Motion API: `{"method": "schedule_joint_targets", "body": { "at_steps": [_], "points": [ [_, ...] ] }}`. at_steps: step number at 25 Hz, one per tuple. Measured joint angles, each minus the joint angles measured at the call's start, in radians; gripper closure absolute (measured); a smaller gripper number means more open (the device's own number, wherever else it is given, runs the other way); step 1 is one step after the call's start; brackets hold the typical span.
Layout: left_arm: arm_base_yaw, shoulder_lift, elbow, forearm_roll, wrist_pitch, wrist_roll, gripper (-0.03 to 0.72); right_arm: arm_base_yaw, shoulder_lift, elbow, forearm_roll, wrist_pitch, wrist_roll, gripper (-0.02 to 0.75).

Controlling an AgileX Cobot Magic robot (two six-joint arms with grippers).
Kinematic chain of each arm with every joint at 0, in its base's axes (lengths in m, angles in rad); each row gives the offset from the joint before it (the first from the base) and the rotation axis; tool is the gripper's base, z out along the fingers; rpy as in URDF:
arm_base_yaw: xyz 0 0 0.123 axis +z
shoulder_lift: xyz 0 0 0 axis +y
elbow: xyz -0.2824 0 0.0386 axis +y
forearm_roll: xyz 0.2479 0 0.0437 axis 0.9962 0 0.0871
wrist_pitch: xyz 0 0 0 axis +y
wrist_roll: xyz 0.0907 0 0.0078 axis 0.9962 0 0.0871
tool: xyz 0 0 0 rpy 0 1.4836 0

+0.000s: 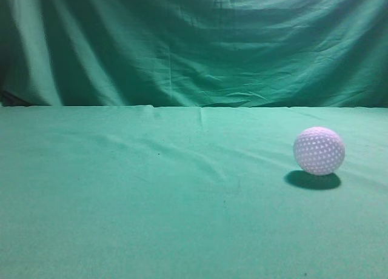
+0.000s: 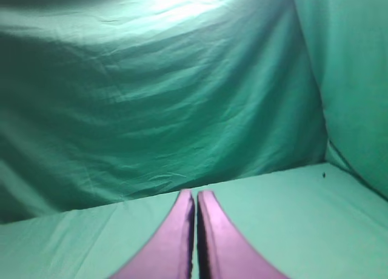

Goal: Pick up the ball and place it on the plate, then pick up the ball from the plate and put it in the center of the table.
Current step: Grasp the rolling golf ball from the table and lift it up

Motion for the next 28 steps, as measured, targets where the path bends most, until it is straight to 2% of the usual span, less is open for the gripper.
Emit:
{"method": "schedule_joint_targets", "body": {
  "at_steps": [4, 9, 13, 18, 25, 28],
  "points": [
    [0.000, 0.000, 0.000, 0.000, 0.000, 0.000, 0.688, 0.000, 0.115, -0.156, -0.057, 0.164, -0.044, 0.738],
    [0.000, 0.000, 0.000, -0.002, 0.000, 0.000, 0.688, 0.000, 0.350, -0.365, -0.087, 0.447, -0.048, 0.738],
    [0.000, 0.000, 0.000, -0.002, 0.000, 0.000, 0.688, 0.000, 0.490, -0.411, -0.094, 0.497, -0.048, 0.738],
    [0.000, 0.000, 0.000, -0.002, 0.000, 0.000, 0.688, 0.000, 0.573, -0.414, 0.011, 0.506, -0.057, 0.738],
    [0.000, -0.001, 0.000, -0.002, 0.000, 0.000, 0.688, 0.000, 0.723, -0.504, 0.034, 0.669, -0.254, 0.738],
    [0.000, -0.002, 0.000, -0.002, 0.000, 0.000, 0.688, 0.061, 0.822, -0.577, -0.009, 0.725, -0.276, 0.738]
  ]
}}
